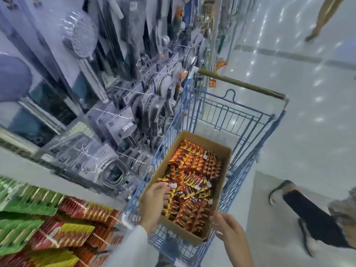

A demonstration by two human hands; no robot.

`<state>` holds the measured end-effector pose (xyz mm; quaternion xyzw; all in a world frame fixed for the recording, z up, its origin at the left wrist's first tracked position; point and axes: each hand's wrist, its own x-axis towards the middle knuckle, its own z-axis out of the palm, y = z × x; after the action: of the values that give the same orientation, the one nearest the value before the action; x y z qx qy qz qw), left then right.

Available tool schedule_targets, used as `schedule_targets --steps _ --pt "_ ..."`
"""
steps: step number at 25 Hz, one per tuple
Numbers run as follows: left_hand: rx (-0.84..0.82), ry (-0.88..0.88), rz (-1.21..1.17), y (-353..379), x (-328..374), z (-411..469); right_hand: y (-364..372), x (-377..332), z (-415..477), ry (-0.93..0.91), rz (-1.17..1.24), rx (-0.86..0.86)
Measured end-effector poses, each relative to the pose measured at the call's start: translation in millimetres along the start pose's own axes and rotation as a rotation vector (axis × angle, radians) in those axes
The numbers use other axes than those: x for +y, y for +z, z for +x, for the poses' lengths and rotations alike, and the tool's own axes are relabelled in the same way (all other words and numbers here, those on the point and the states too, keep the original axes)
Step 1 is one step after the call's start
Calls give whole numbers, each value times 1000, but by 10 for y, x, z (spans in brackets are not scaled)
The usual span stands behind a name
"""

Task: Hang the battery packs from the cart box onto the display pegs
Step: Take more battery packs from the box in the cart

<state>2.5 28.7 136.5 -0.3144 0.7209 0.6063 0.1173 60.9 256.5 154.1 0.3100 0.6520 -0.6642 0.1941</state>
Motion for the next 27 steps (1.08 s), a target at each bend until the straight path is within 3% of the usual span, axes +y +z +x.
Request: schedule_targets --steps 5,15,22,27 --pt "-155 -157 110 570 360 1500 197 -251 358 103 42 105" --pt "-50 -169 295 1622 289 3348 381 -204 1226 340 123 155" --pt "140 -280 170 1999 153 3808 291 -107 1497 398 94 191" --pt "157 -258 68 1806 246 3395 268 -146 1572 411 96 164"
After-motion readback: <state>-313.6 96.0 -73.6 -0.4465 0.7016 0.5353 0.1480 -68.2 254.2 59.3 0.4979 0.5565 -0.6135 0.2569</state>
